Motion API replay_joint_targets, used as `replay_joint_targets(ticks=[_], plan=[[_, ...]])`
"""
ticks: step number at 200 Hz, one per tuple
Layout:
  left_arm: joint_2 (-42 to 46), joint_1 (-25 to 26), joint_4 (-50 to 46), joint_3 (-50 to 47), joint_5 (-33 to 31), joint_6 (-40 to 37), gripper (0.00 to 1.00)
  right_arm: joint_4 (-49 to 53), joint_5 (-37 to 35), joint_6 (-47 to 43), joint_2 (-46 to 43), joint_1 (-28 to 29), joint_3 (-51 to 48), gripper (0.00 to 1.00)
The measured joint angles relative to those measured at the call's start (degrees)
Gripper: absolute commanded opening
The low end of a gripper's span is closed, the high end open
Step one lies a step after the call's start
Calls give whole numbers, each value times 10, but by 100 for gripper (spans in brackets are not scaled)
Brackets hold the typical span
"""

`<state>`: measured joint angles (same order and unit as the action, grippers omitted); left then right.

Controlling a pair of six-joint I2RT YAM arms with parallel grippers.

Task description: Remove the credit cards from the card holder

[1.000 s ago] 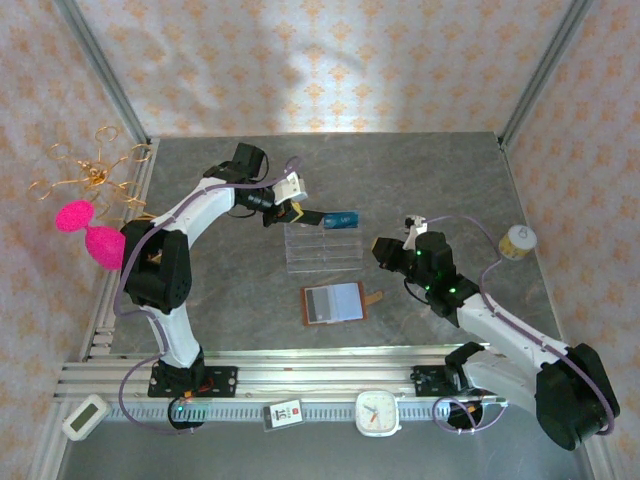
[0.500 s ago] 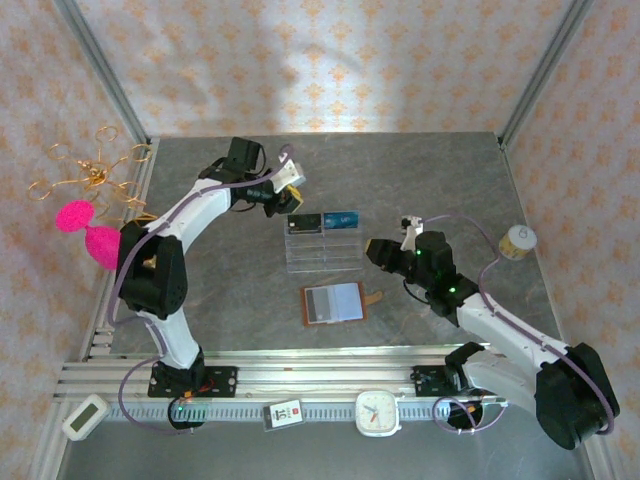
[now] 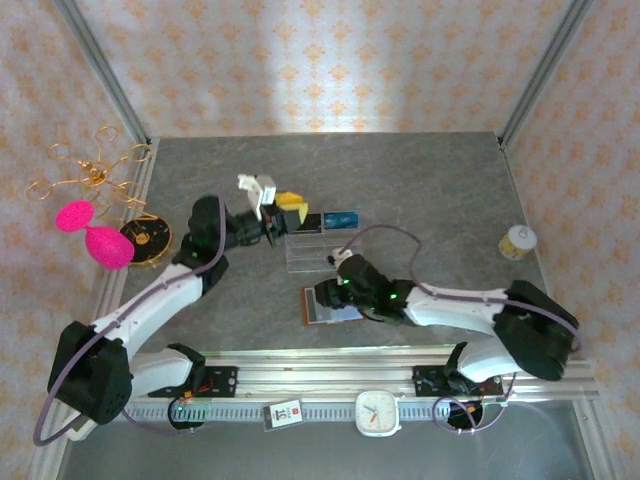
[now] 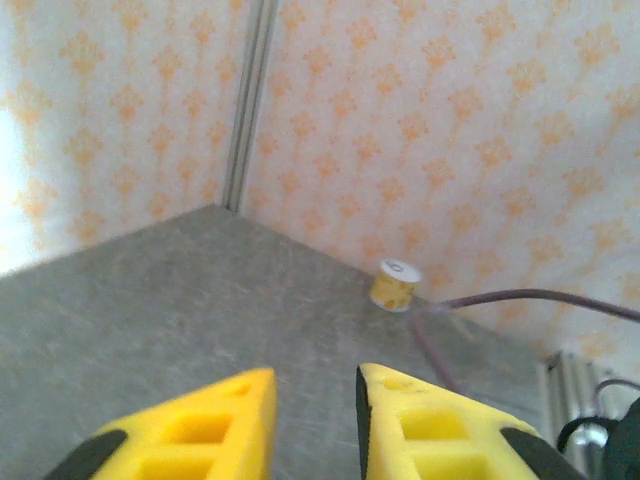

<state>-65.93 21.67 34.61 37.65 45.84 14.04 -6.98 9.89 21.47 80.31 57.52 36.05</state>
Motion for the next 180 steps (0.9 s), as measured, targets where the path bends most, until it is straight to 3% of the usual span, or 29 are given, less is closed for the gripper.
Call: replay_joint_targets(ticks=[19,48,82,114,126,147,180], plan=[[22,14,67,-104,-43,98,23,28,-45,-12,59,40,37,37],[59,27,85,-189,-94,192,20,69,-104,-23,106,66,75,36],[129,53,88,-246,-151,239,19,98,-153,-20,115,70,84,38],[142,67,75,-260,-187,250,18,105,-159,-16,131,71,84,37],[139,73,64,-261,-197,250,16,101,-162,-13,146,72,84,31],[120,92,47,-261,-213,250,10,95,-172,2,150,75,87,10],[59,144,17,-261,-235,250,0,78,-181,25,139,76,70,0]])
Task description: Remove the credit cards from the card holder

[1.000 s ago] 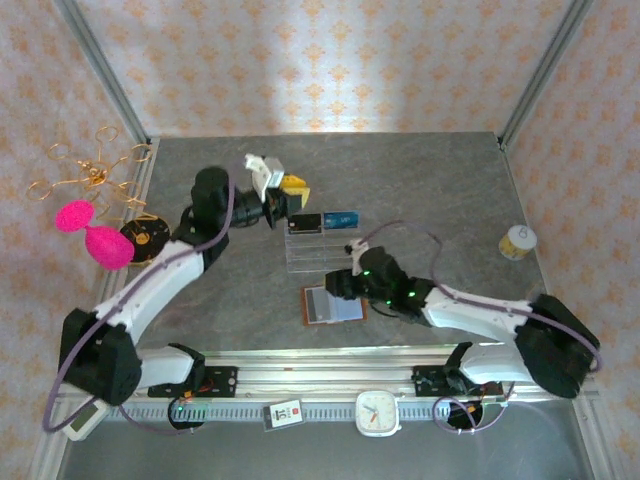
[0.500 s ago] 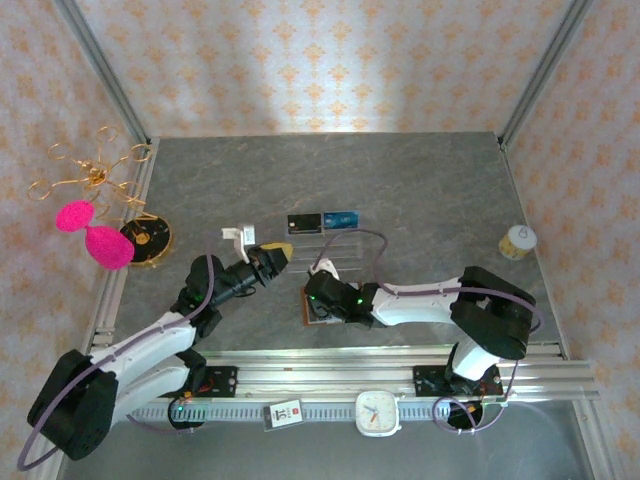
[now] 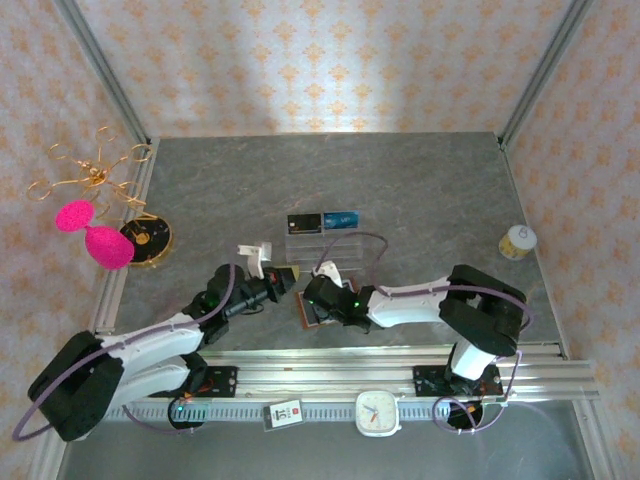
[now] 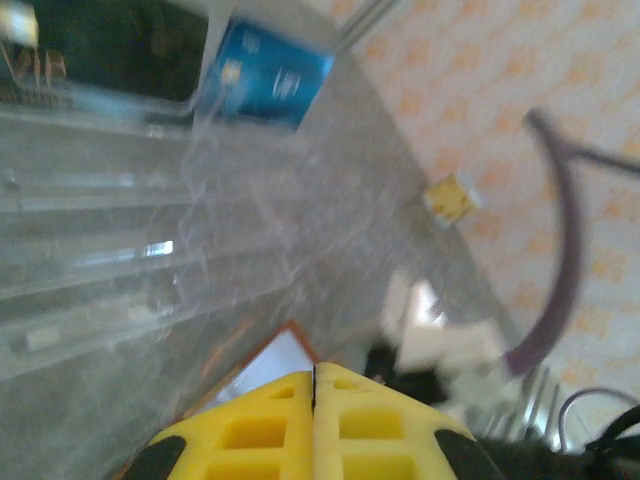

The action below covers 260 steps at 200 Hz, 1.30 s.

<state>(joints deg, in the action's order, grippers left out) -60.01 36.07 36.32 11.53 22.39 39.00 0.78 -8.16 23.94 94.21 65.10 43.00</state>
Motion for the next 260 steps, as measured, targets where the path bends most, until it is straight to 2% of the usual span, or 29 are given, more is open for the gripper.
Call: replay_joint_targets(ticks=[40,48,56,72,89,156,176,203,225,260], plan=[[-82,59,-29,10,-18,-3,0,-45,9,40,-58,0,-53,0],[-100,71,-36,20,-21,-5,0,-58,12,50,-70,0,-64,3],[-117,82,-41,30,-23,-10,0,-69,14,60,-81,0,-73,8],[-157,101,-48,57,-23,-16,0,-89,14,88,-102,-1,-94,27],[-193,114,-51,83,-23,-20,0,-91,0,108,-136,-3,-119,35],[-344,149,-53,197,0,-30,0,-77,-58,157,-346,-27,-184,36],[-320,148,-64,198,-15,-31,0,-63,-52,151,-356,-33,-186,36],[-215,113,-90,168,-47,-31,1,-53,-15,120,-336,-34,-186,35],[-123,84,-116,127,-81,-31,5,-41,22,80,-256,-24,-162,33],[-31,83,-166,82,-115,-31,5,-12,37,35,-136,20,-90,33]])
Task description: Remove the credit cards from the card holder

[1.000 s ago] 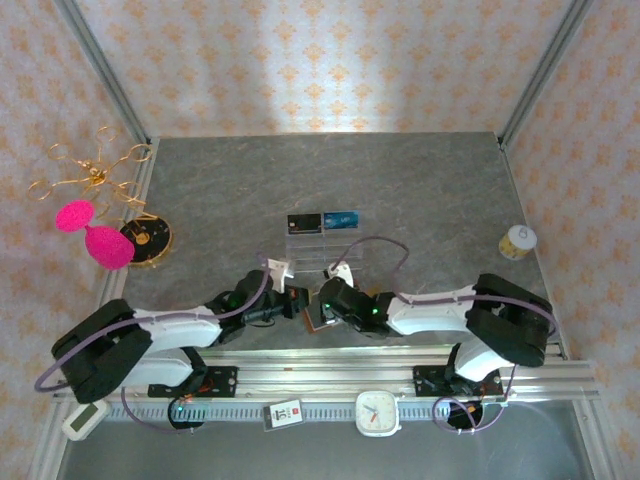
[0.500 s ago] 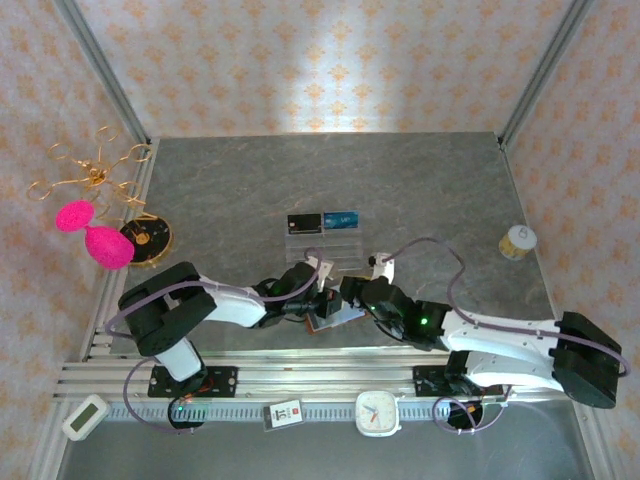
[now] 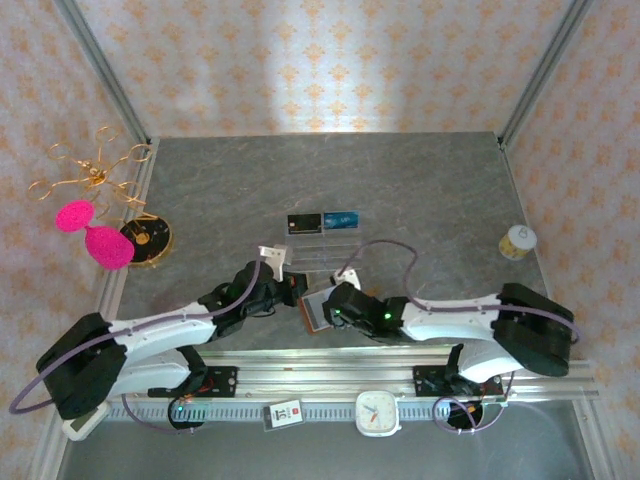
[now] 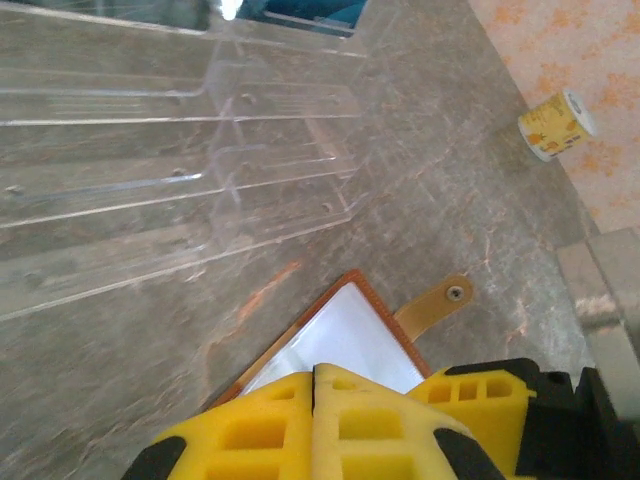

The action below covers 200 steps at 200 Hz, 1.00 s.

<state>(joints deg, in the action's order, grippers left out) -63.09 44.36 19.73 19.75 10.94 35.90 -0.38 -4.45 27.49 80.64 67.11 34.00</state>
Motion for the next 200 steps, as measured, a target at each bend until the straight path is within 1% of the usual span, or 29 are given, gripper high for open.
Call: replay_joint_targets(ticks=[53,78,95,110,118,125,138,165,200], plan=[[50,0,-38,-25,-26,-6,6,38,-1,-25,71,38,64,33],[58,0,-43,-25,-29,-11,6,54,-7,-27,104,41,83,28],[64,0,-48,-26,-29,-13,6,62,-16,-26,117,41,92,19],[68,0,-49,-29,-28,-17,7,65,-19,-20,122,41,99,5],[69,0,-49,-31,-27,-19,6,66,-22,-19,125,41,101,0],[68,0,-50,-31,-24,-20,6,65,-23,-14,125,41,101,0],[62,0,-50,-31,-17,-23,0,60,-23,-8,123,41,99,0],[24,17,-45,-31,-4,-29,0,28,-1,15,91,29,70,0],[-33,44,-38,-31,13,-29,0,-33,52,56,28,-25,17,0]])
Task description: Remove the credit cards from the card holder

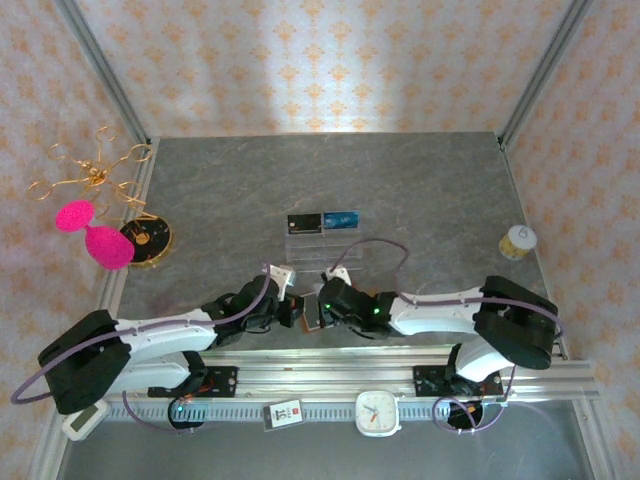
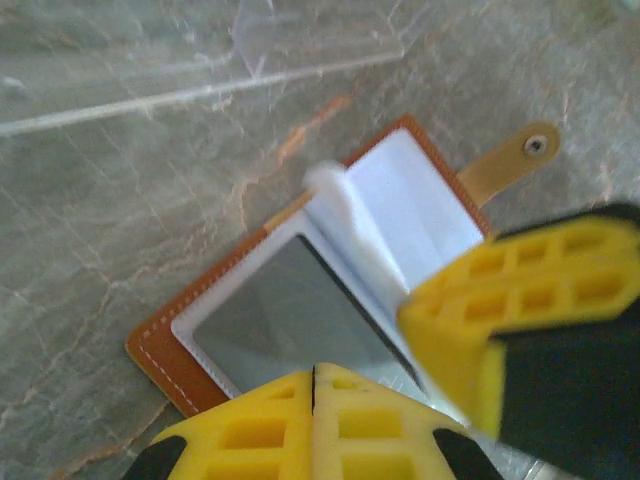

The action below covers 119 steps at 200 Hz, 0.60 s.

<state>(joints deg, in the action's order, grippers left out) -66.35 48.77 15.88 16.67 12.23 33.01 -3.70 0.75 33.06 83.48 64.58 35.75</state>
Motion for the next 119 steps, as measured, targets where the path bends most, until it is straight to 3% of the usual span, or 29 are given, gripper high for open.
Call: replay_joint_targets(ticks=[15,42,54,95,119], plan=[[-10,3,9,0,7,1,0,-15,10,16,-7,-9,-10,0],[-55,15,35,15,22,1,0,-22,8,49,-21,-9,-25,23],[-90,21,47,33,31,1,0,-20,-4,61,-44,-9,-38,28],[-208,41,85,104,67,0,0,4,-70,96,-162,-9,-82,29],[-247,45,91,134,77,0,0,19,-83,99,-183,-9,-87,29]])
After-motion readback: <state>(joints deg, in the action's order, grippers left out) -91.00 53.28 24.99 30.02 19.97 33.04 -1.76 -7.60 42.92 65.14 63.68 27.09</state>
